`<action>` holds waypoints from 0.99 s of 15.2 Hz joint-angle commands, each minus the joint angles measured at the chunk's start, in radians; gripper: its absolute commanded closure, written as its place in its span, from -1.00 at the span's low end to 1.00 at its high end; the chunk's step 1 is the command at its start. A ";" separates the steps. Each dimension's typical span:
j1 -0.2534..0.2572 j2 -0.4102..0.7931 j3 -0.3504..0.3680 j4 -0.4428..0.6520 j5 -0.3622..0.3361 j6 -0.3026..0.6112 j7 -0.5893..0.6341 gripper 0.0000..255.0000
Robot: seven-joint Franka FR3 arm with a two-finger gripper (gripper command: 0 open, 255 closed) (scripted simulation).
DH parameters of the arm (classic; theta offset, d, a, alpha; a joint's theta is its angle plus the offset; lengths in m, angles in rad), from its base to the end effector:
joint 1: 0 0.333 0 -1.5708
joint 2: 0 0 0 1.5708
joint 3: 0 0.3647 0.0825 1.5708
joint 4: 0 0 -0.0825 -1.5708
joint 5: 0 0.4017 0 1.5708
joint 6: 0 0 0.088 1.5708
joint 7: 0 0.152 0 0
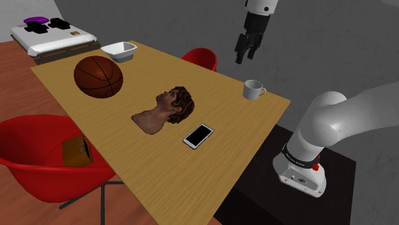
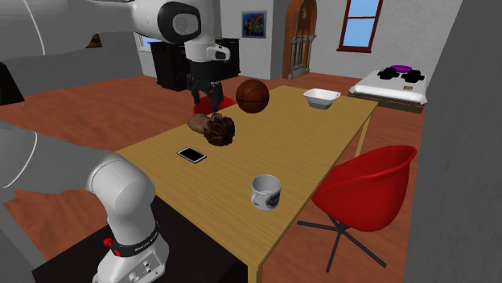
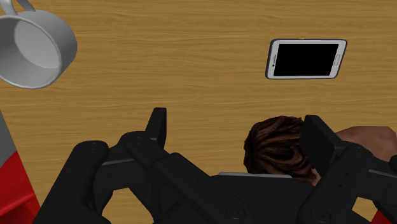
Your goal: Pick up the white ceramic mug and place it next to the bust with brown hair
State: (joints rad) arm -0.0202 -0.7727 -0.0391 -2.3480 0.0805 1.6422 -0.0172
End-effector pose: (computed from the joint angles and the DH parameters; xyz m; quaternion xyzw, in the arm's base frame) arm 0.3045 -0.0099 0.5872 -0.9978 0.0175 -0.0349 0.0527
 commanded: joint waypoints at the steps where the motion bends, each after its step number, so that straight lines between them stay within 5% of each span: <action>1: 0.000 0.000 0.000 0.000 0.000 0.000 0.000 -1.00; 15: -0.106 0.112 -0.159 -0.267 -0.197 0.376 -0.204 -1.00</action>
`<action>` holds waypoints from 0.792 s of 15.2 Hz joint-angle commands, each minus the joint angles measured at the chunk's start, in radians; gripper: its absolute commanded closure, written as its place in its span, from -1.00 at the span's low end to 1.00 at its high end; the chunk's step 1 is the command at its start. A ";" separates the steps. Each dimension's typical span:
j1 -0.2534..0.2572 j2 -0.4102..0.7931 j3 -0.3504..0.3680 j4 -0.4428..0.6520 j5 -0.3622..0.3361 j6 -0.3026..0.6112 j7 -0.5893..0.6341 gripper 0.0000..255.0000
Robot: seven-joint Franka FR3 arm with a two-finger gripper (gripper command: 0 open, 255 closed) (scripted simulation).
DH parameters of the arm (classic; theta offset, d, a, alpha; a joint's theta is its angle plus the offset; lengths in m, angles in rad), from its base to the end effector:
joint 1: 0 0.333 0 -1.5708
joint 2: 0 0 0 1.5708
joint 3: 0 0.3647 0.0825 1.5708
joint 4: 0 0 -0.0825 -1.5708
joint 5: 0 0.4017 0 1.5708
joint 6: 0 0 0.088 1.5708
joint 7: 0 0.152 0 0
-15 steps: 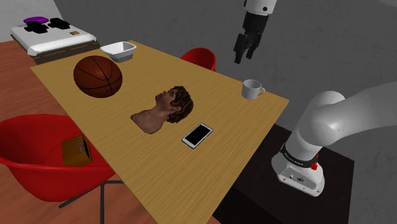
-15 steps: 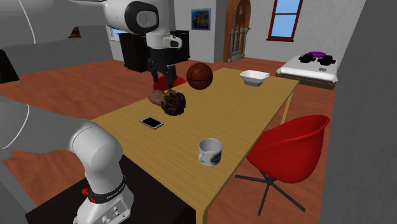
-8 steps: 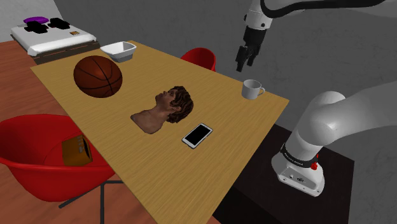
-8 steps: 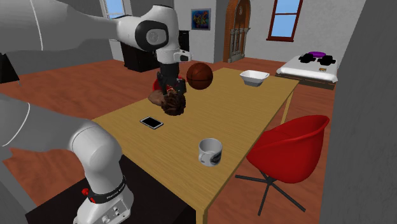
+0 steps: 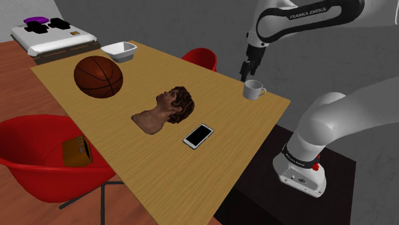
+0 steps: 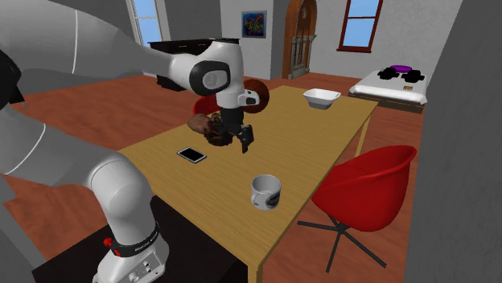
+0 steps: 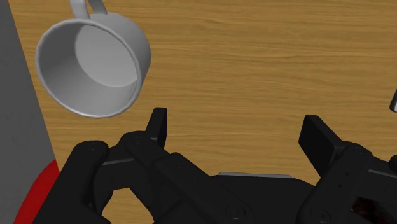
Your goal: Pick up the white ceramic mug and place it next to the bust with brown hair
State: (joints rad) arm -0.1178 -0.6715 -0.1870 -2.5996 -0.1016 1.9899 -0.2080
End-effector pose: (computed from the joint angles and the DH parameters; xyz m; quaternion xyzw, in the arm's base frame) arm 0.3230 -0.1133 0.4559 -0.9995 0.0106 -0.0295 0.0042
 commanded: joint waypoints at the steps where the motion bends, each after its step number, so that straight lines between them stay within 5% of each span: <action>1: -0.017 0.030 -0.024 -0.025 -0.029 0.059 -0.026 -1.00; 12: -0.069 0.243 -0.128 -0.083 -0.116 0.347 -0.116 -1.00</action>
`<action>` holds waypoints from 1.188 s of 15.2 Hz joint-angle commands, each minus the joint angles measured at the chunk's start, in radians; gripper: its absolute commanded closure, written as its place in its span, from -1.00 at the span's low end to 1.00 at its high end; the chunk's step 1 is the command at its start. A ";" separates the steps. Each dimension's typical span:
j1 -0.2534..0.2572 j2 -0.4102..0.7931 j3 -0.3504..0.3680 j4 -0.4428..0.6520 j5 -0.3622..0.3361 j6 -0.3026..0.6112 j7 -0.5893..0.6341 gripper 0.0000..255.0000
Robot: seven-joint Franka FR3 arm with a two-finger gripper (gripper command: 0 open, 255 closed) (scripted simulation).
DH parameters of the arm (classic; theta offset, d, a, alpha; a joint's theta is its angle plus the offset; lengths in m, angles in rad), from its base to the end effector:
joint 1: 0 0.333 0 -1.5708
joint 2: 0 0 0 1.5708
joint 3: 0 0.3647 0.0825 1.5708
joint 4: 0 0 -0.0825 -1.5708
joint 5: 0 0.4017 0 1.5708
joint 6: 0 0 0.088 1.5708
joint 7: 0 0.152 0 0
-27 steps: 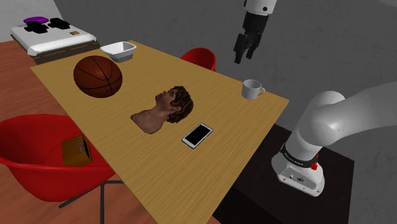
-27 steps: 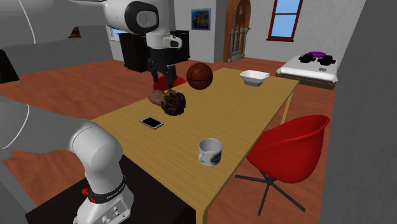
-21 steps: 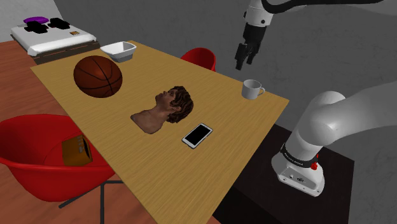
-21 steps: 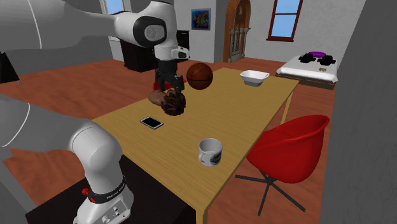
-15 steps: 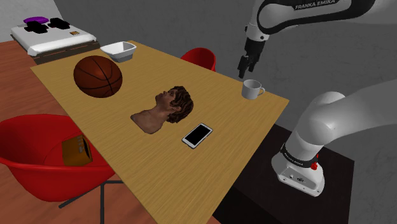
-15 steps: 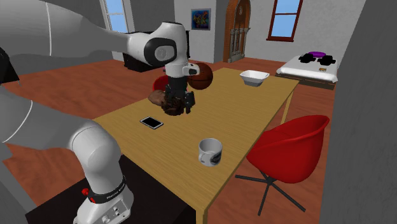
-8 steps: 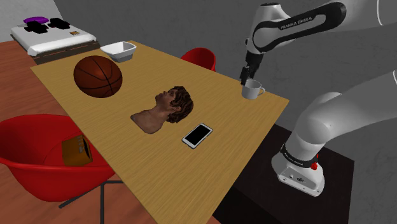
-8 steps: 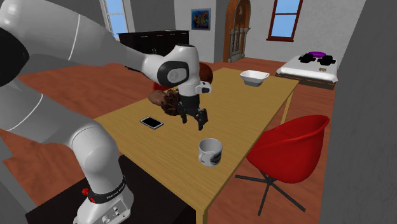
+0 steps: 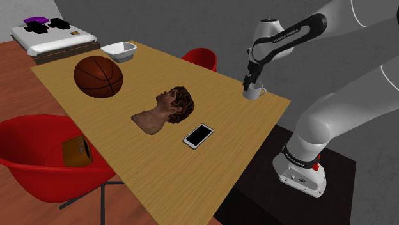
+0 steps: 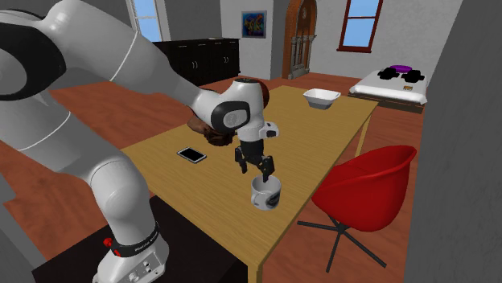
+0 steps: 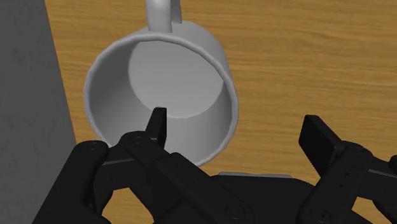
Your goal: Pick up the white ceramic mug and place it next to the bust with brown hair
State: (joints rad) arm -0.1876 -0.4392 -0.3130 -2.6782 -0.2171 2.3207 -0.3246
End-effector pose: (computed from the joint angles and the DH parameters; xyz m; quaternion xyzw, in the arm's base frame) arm 0.3383 -0.1897 0.3617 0.9992 -0.0048 0.0267 0.0288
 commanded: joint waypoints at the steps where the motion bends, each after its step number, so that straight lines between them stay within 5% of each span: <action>1: 0.001 0.022 -0.005 -0.010 -0.001 0.033 0.000 -1.00; 11: 0.002 0.053 -0.012 -0.024 -0.001 0.078 -0.002 -1.00; 12: 0.002 0.053 -0.012 -0.024 -0.001 0.078 -0.002 1.00; 18: 0.002 0.053 -0.012 -0.024 -0.001 0.078 -0.002 1.00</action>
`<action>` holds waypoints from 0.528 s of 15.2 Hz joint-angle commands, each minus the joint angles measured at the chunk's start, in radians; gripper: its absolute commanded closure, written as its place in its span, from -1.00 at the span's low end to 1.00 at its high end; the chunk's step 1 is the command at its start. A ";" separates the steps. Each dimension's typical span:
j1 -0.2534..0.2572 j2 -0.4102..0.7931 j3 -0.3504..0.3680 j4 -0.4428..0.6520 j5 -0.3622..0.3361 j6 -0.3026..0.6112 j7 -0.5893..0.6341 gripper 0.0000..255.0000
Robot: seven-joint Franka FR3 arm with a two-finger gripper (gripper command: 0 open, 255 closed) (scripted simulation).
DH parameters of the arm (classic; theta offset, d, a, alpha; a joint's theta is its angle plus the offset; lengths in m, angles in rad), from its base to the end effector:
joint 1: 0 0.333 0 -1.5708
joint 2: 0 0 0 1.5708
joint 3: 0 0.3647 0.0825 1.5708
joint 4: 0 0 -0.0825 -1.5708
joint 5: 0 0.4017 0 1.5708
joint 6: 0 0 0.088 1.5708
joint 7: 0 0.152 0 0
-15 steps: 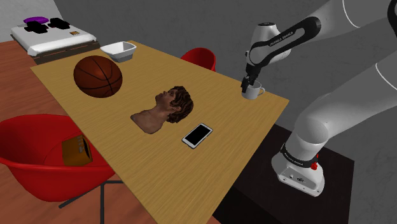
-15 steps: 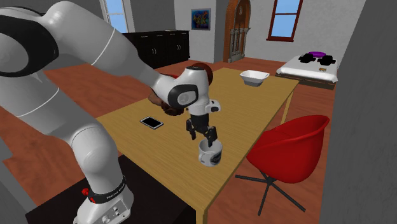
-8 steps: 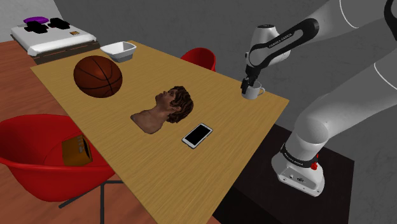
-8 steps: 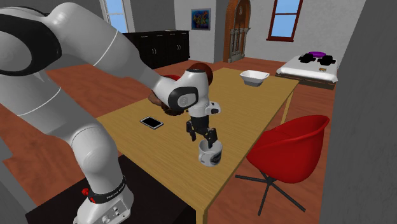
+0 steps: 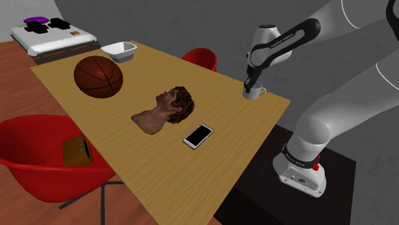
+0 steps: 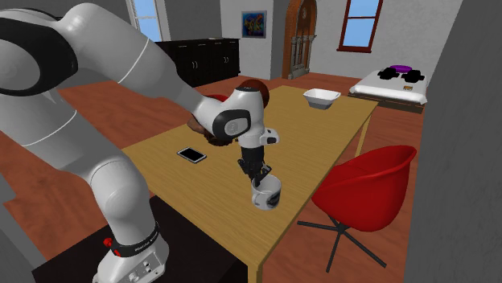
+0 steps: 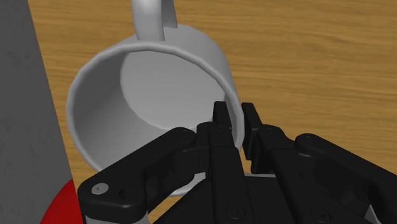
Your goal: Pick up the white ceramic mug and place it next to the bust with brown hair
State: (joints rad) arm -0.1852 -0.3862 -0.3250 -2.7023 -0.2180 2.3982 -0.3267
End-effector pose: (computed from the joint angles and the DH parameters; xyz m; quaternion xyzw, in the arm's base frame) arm 0.3414 -0.1912 0.3383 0.9992 -0.0047 0.0269 0.0292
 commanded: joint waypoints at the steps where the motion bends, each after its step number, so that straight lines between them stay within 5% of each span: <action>1: 0.000 0.000 0.000 0.000 0.000 0.000 0.000 1.00; 8: -0.001 -0.051 0.012 0.034 0.002 -0.084 0.000 1.00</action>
State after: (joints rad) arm -0.1865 -0.4288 -0.3155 -2.6737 -0.2163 2.3280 -0.3267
